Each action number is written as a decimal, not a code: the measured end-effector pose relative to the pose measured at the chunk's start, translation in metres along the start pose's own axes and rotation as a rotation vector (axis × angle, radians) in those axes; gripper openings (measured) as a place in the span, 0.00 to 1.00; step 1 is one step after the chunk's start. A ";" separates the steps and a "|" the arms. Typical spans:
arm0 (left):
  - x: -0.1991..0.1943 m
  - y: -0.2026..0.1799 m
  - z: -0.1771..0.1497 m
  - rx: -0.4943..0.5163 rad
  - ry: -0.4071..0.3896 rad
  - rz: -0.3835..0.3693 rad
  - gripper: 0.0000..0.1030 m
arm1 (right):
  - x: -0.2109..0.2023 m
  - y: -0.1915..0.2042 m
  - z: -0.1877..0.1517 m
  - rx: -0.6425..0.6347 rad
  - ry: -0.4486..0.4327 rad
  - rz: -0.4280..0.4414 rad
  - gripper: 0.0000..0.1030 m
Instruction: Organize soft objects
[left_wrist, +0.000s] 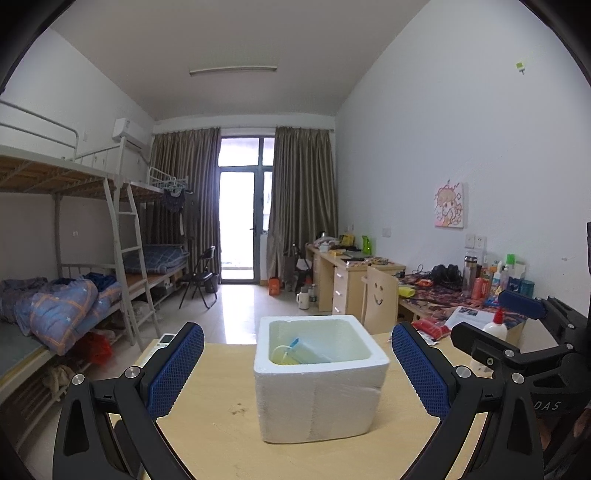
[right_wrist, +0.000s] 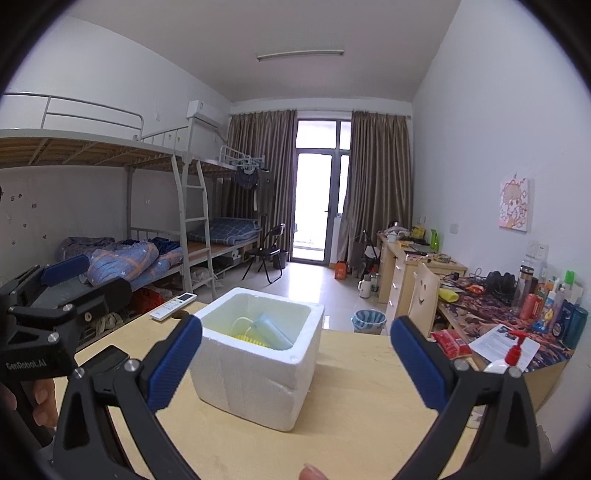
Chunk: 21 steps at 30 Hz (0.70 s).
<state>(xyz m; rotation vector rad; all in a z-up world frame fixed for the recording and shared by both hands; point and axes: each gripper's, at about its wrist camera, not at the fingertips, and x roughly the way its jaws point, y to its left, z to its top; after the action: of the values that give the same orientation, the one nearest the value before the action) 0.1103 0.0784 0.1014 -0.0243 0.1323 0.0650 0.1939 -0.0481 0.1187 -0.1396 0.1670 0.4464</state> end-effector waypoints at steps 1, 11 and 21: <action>-0.005 -0.001 -0.001 -0.002 -0.008 -0.001 0.99 | -0.004 0.000 -0.002 0.004 -0.006 0.005 1.00; -0.034 -0.011 -0.024 -0.014 -0.007 -0.003 0.99 | -0.030 0.005 -0.029 0.012 -0.031 0.013 1.00; -0.056 -0.008 -0.064 -0.042 -0.040 0.002 0.99 | -0.050 0.006 -0.065 0.022 -0.059 -0.012 1.00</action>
<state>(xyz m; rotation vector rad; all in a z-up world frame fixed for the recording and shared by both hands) 0.0474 0.0652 0.0454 -0.0647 0.0913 0.0703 0.1382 -0.0749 0.0644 -0.1053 0.1132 0.4358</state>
